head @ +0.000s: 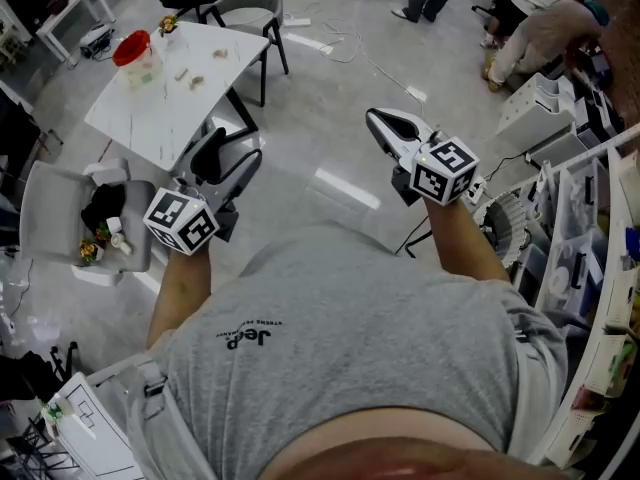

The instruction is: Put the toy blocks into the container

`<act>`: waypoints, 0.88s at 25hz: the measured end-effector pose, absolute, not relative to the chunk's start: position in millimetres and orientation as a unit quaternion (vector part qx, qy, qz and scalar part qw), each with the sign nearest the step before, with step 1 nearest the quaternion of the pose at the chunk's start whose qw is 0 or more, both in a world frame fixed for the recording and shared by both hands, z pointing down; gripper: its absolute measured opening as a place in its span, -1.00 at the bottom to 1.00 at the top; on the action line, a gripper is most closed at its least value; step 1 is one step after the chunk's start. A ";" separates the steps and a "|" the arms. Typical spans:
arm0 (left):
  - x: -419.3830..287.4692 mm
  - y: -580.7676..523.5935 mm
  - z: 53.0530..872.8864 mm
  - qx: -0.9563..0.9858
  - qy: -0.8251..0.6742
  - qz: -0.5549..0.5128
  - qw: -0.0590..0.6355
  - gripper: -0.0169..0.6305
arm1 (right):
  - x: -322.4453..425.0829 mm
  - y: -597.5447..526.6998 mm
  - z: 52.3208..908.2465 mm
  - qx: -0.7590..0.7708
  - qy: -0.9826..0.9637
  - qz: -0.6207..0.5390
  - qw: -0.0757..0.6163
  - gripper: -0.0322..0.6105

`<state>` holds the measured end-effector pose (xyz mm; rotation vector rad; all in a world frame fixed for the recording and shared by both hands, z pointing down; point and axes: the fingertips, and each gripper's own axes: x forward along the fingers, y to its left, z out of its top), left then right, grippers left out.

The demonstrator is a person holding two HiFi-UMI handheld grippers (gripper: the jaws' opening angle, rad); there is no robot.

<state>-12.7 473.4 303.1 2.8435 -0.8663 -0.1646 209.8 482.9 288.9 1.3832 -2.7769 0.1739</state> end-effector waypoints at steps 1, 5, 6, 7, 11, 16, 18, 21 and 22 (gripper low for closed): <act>-5.6 475.1 303.3 0.951 -0.291 -0.056 0.083 0.28 | 216.1 483.7 289.4 0.443 -0.895 0.055 0.017 -0.89; 13.9 478.3 303.0 0.950 -0.297 -0.057 0.084 0.28 | 232.2 483.8 289.2 0.436 -0.899 0.052 0.014 -0.89; 16.3 478.1 303.1 0.949 -0.298 -0.056 0.085 0.28 | 234.2 482.4 289.6 0.434 -0.899 0.052 0.012 -0.89; 17.5 477.4 303.5 0.949 -0.299 -0.055 0.087 0.28 | 235.1 480.5 290.7 0.432 -0.900 0.053 0.011 -0.89; 14.1 467.7 306.7 0.948 -0.305 -0.046 0.082 0.28 | 232.1 467.7 297.7 0.426 -0.903 0.058 0.009 -0.89; 6.9 433.9 313.3 0.950 -0.296 -0.045 0.085 0.28 | 221.6 437.9 302.8 0.433 -0.899 0.065 0.012 -0.89; 2.4 411.6 316.0 0.952 -0.288 -0.047 0.087 0.28 | 216.2 418.7 305.3 0.440 -0.896 0.064 0.015 -0.89; -8.6 365.9 318.9 0.957 -0.271 -0.055 0.091 0.28 | 206.0 379.9 307.7 0.453 -0.889 0.058 0.019 -0.89; -13.1 349.5 318.0 0.958 -0.265 -0.058 0.094 0.28 | 201.7 365.5 307.3 0.458 -0.887 0.056 0.020 -0.89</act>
